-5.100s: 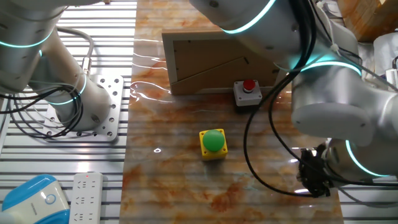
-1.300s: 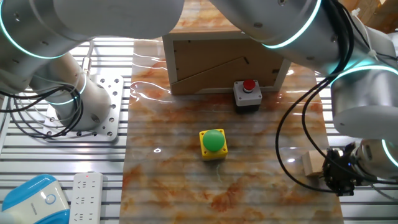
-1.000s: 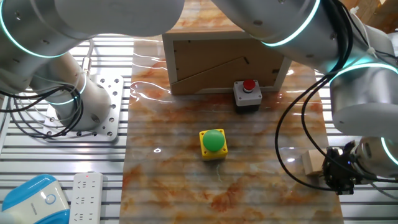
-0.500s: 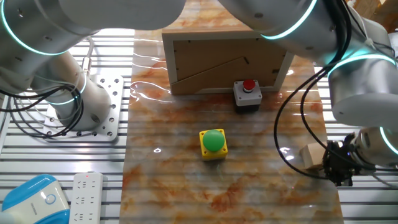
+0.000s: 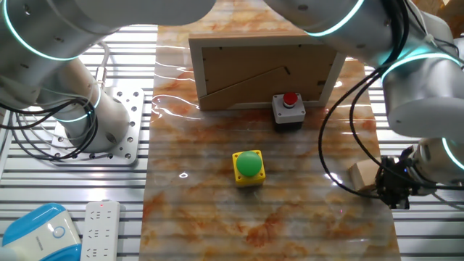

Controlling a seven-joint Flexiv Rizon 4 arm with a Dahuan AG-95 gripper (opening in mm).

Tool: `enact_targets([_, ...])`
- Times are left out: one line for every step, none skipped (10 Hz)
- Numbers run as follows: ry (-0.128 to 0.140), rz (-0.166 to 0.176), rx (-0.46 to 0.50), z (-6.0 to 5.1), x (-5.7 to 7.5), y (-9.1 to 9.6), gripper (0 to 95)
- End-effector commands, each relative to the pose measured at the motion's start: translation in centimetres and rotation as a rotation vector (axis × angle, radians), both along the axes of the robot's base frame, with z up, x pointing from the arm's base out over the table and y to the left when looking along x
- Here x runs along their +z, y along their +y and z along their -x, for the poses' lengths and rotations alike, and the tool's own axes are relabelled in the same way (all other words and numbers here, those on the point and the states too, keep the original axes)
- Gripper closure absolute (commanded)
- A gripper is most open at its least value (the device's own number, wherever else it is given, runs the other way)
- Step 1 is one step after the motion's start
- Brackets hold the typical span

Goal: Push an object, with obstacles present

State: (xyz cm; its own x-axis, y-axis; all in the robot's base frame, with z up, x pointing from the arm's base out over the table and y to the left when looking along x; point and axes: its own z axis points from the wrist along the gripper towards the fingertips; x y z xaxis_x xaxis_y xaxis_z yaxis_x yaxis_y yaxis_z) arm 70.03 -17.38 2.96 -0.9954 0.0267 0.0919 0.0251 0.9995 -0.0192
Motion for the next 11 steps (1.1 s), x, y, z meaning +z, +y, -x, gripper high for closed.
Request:
enact_targets([-0.003,0.005,-0.009,0.0,-0.1,0.6,95.0])
enact_targets([0.007,0.019,0.004,0.0,0.0,0.7,95.0])
enact_targets([0.012,0.006,0.007,0.2,0.3,0.4,95.0])
enact_targets([0.010,0.010,0.017,0.7,0.2,0.2,95.0])
enact_targets([0.009,0.008,0.018,1.0,0.1,0.1,95.0])
enact_targets([0.011,0.011,0.028,1.4,0.0,-0.1,95.0])
enact_targets([0.010,0.011,0.039,2.0,0.1,-0.3,95.0])
enact_targets([0.009,0.010,0.048,2.2,0.1,-0.4,95.0])
enact_targets([0.011,0.008,0.057,2.5,0.3,-0.3,95.0])
enact_targets([0.011,0.009,0.053,2.5,0.4,-0.2,95.0])
enact_targets([0.010,0.006,0.047,2.5,0.4,-0.1,95.0])
